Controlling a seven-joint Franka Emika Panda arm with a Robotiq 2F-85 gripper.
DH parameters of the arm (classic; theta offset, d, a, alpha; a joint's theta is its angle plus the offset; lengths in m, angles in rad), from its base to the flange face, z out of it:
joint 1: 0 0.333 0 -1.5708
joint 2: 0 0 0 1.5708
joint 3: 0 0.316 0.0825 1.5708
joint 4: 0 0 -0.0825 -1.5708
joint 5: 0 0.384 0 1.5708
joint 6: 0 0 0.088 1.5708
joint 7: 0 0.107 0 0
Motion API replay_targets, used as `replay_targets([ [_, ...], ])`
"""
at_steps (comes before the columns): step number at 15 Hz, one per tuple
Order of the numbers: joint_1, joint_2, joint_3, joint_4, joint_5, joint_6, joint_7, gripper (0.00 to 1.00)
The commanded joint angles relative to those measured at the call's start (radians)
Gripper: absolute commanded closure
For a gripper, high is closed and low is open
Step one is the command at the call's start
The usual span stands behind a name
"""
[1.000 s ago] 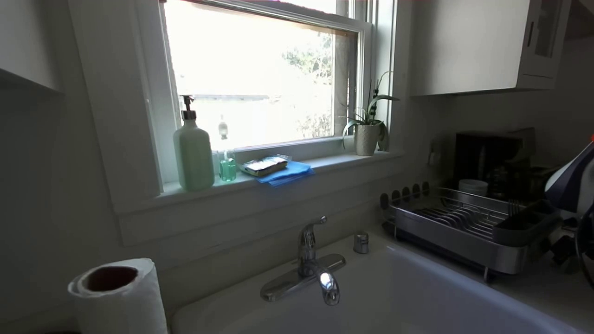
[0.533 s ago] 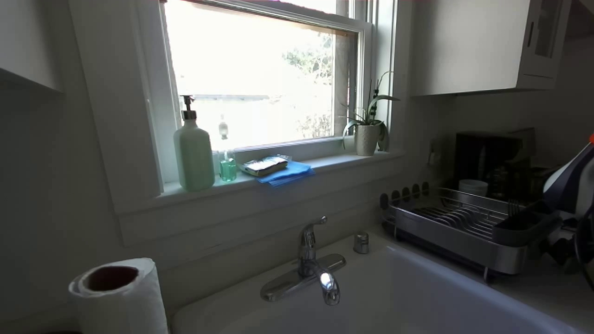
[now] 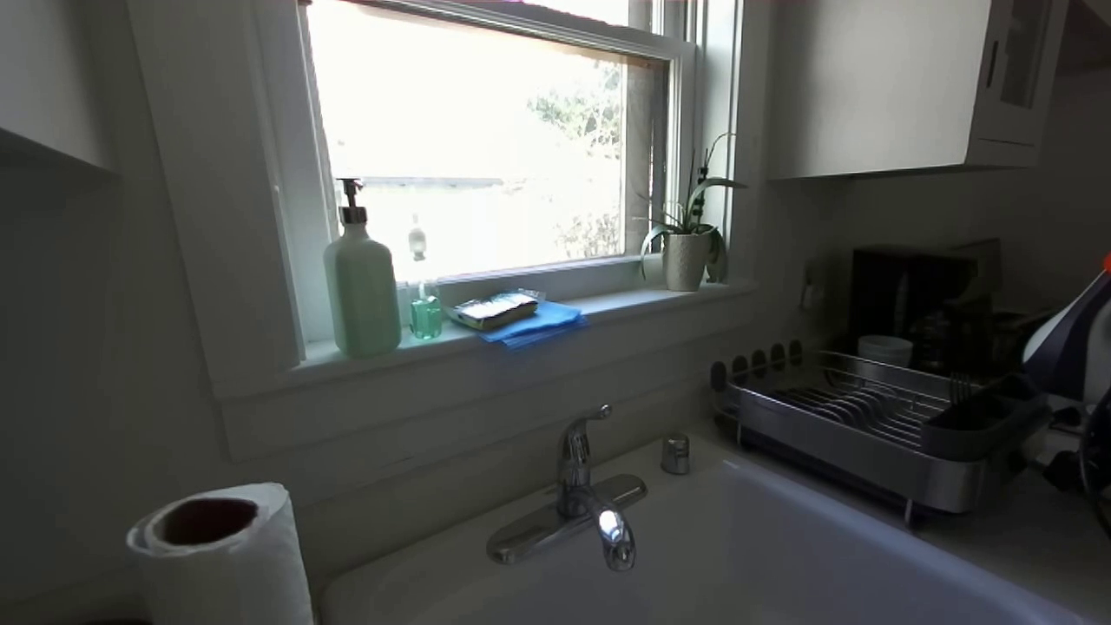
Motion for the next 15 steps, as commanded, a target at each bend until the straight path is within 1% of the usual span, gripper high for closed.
replay_targets([
  [1, 0.071, 0.020, -0.074, 0.004, 0.014, -0.039, -0.001, 1.00],
  [4, 0.139, 0.025, -0.151, 0.014, 0.025, -0.080, 0.022, 1.00],
  [7, 0.206, 0.019, -0.230, 0.030, 0.015, -0.148, 0.070, 1.00],
  [12, 0.297, -0.056, -0.387, 0.030, -0.055, -0.331, 0.152, 1.00],
  [15, 0.343, -0.097, -0.468, 0.030, -0.118, -0.409, 0.207, 1.00],
])
